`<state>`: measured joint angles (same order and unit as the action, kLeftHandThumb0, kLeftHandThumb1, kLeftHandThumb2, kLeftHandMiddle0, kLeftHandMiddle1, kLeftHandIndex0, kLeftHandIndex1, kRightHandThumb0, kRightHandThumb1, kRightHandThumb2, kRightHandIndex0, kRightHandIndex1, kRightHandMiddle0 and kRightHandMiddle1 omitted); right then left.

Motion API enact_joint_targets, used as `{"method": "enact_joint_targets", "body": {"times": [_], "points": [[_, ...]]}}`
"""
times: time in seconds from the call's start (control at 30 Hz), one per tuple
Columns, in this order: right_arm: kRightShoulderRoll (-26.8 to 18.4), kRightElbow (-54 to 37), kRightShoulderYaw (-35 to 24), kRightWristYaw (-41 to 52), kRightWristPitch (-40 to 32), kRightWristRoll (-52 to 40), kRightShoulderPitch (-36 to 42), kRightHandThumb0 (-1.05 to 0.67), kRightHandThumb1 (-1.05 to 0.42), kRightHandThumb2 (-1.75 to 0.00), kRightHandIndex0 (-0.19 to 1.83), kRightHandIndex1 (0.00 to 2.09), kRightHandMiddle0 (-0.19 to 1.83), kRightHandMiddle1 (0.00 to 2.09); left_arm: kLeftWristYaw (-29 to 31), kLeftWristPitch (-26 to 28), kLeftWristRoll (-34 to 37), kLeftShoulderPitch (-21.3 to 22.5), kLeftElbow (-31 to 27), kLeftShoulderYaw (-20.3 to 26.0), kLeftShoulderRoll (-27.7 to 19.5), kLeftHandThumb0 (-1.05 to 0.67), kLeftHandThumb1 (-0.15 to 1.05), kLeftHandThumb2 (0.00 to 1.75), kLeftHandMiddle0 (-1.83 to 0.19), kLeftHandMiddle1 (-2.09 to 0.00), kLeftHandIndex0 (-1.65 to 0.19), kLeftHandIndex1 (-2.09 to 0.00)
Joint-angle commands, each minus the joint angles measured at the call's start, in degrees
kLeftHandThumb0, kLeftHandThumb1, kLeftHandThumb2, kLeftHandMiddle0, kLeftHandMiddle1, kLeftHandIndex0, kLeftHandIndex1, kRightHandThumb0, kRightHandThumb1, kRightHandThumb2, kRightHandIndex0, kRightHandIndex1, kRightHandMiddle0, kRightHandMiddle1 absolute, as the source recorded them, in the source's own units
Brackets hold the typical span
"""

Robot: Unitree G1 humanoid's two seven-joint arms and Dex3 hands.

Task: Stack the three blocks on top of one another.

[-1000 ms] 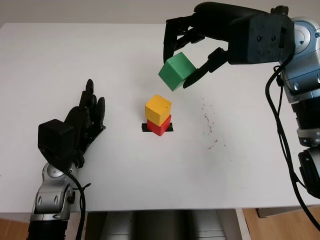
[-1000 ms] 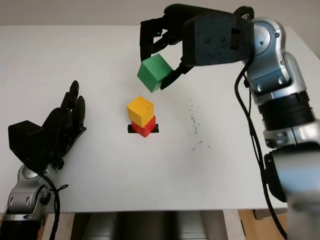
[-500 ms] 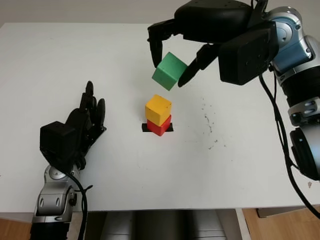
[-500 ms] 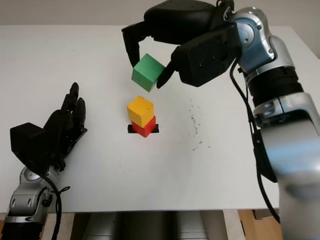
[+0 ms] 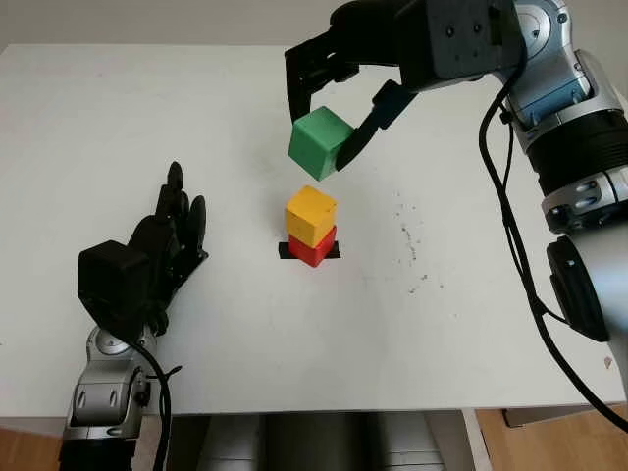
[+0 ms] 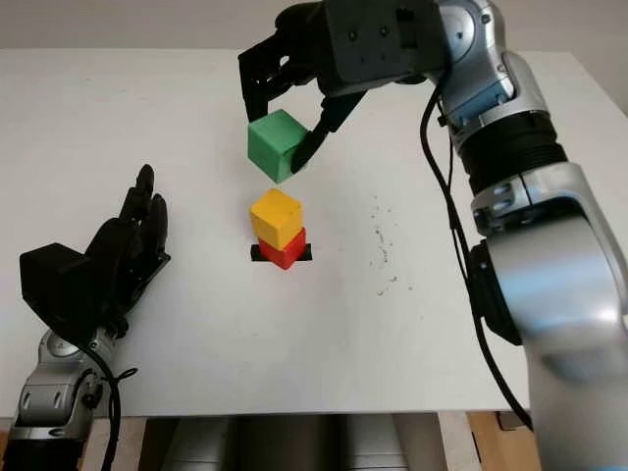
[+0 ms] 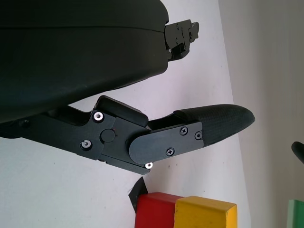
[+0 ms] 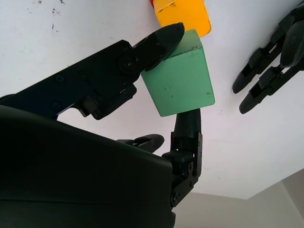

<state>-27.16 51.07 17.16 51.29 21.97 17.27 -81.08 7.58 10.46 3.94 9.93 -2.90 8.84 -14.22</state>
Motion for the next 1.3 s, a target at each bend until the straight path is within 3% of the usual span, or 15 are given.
{"method": "enact_joint_targets", "body": {"times": [0.0,1.27], "points": [[0.2,-0.7,-0.3,0.3,0.2,-0.4,-1.3,-0.53,-0.91,-0.05,0.49,0.01,0.44,1.55,0.0,0.4,0.3,-0.6,-1.4,0.1,0.1,-0.86,1.05,0.68,0.19,0.00,0.19,0.00],[3.7,0.6,1.1,2.8,3.5,0.0,1.7,-0.52,-0.91,-0.05,0.44,0.00,0.45,1.56,-0.3,0.4,0.5,-2.5,-3.1,0.2,0.3,-0.85,1.05,0.66,0.19,0.00,0.19,0.00]]}}
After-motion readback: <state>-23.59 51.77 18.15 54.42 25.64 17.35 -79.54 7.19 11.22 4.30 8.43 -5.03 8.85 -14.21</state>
